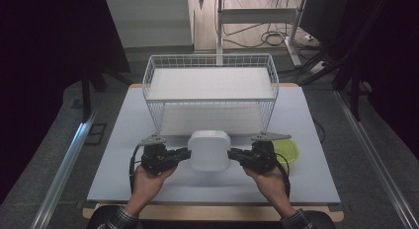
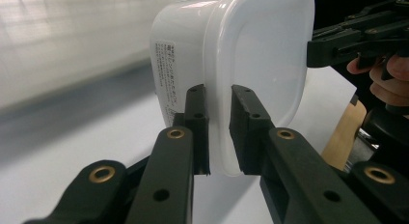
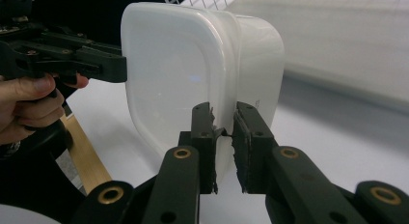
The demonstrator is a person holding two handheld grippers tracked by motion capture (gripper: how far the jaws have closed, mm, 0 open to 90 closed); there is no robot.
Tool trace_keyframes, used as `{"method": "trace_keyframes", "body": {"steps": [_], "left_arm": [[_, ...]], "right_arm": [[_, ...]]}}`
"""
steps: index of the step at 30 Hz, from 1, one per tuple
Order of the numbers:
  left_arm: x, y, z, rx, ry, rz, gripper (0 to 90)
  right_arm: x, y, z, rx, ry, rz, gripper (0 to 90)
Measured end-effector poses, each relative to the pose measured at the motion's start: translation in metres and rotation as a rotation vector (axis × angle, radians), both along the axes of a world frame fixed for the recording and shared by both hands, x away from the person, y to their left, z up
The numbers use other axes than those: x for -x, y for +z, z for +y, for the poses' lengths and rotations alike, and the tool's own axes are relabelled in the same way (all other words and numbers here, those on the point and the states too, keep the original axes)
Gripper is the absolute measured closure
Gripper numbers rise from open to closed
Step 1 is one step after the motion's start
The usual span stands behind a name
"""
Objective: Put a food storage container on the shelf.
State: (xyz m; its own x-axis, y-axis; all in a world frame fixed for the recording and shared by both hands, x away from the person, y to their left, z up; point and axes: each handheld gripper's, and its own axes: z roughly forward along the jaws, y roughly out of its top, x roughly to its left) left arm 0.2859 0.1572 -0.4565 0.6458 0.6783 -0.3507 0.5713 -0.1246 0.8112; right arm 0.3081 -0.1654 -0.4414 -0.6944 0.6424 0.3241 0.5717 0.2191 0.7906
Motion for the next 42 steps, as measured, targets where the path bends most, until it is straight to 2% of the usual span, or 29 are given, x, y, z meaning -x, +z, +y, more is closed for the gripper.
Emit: {"method": "trace_keyframes", "body": {"steps": [14,32,42], "left_arm": [[-0.01,0.032,0.0,-0.006,0.018,-0.071,78.7],[-0.021,0.056,0.002,0.008,0.031,-0.115,78.7],[-0.028,0.077,0.005,0.02,0.042,-0.146,78.7]], "right_arm": [[-0.011,0.033,0.002,-0.021,-0.008,-0.071,79.6],[-0.024,0.058,0.005,-0.026,-0.009,-0.117,79.4],[-0.033,0.081,0.009,-0.029,-0.01,-0.156,79.3]]}}
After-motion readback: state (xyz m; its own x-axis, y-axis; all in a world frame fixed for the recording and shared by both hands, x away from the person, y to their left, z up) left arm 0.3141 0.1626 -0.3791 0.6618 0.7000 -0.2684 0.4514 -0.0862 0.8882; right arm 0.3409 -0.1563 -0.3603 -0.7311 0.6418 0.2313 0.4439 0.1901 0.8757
